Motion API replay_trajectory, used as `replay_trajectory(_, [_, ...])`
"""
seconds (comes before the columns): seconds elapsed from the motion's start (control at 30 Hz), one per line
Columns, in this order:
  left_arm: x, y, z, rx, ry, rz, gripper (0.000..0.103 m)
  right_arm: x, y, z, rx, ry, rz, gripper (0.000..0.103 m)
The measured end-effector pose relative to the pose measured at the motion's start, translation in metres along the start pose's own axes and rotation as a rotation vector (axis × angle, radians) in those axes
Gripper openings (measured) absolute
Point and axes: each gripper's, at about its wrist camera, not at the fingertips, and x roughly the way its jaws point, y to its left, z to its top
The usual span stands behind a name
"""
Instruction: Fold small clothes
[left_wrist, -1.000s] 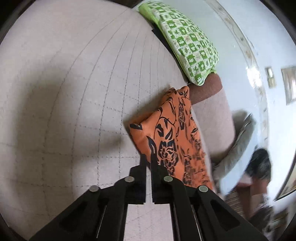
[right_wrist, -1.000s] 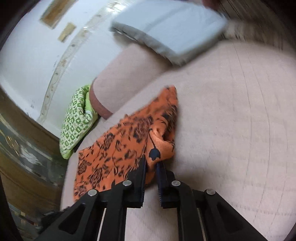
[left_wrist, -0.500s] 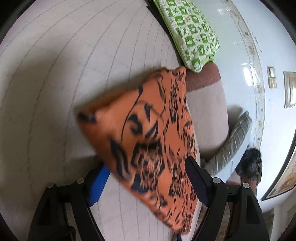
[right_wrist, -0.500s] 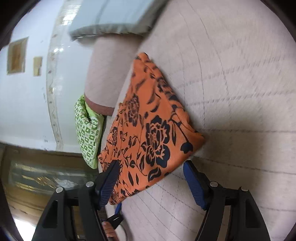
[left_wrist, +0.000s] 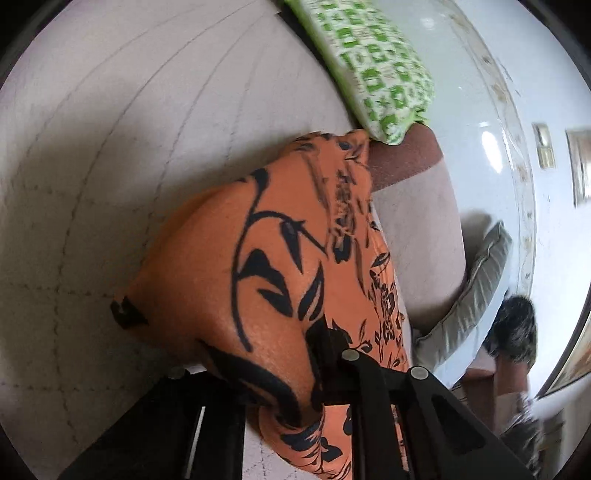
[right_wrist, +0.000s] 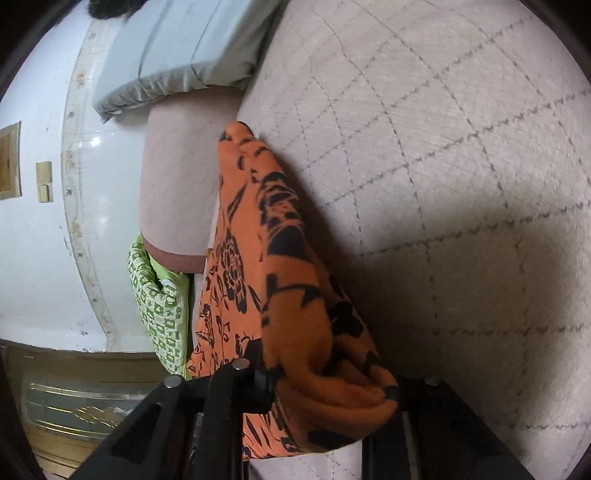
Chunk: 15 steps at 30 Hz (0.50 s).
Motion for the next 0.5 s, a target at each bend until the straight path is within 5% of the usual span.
replay_trajectory(0.17, [-0.026,-0.020,-0.010,0.064,-0.018,-0.056,0.012,-0.024,0.040,-0.009,-0.231,-0.088,-0.024,0.017])
replay_trajectory(0.5, [-0.089,-0.002,-0.066,0.096,0.043,0.013,0.012,-0.085,0.028,-0.029,-0.303,-0.086,-0.082,0.017])
